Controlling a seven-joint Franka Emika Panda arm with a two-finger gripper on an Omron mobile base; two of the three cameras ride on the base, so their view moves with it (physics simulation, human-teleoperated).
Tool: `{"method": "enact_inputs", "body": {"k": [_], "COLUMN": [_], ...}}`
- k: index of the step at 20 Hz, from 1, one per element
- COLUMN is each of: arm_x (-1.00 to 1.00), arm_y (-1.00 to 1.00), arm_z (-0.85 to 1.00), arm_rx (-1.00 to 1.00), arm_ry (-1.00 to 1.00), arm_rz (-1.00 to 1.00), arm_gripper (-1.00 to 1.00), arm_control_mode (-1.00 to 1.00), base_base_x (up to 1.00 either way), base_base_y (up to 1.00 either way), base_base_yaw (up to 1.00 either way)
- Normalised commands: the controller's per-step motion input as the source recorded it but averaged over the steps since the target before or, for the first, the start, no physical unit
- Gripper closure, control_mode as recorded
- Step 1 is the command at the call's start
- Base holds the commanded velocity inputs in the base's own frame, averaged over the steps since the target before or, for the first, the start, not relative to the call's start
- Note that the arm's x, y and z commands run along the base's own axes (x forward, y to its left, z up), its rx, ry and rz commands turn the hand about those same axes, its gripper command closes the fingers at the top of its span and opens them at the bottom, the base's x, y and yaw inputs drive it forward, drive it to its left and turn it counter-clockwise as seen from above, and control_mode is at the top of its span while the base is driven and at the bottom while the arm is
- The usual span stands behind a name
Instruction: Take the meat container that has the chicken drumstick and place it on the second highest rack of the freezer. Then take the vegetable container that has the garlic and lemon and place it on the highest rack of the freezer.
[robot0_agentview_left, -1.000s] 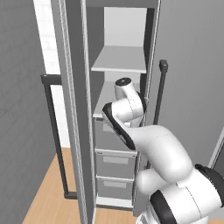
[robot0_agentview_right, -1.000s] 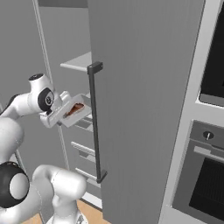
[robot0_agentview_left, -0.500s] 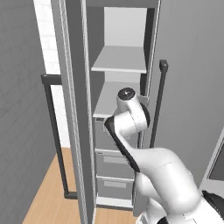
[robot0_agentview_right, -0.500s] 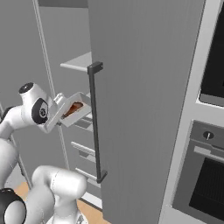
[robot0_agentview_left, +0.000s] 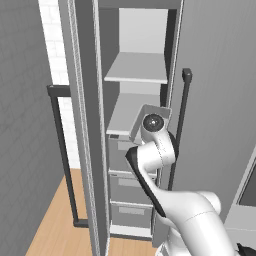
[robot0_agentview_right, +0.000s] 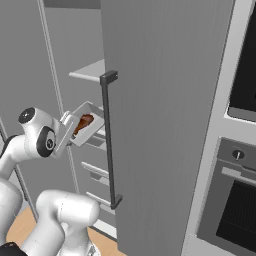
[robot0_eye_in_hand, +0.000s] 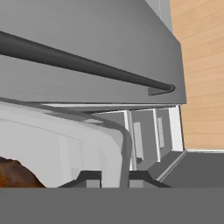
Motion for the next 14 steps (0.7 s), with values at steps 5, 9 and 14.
{"method": "enact_inputs", "body": {"k": [5,9,14], "arm_x": [0.09,0.06,0.83], "arm_y": [0.00,0.00,-0.17], "arm_z": [0.00,0.00,0.00], "arm_rx": [0.00,0.00,0.00], "arm_ry": [0.00,0.00,0.00], "arm_rz": [0.02,0.06,0.01], "arm_gripper": [1.00,1.00,1.00], "arm_control_mode": [-1.00,-1.00,-1.00], "base_base_x": [0.00,0.00,0.00], "base_base_y": [0.00,0.00,0.00], "base_base_yaw": [0.00,0.00,0.00]}}
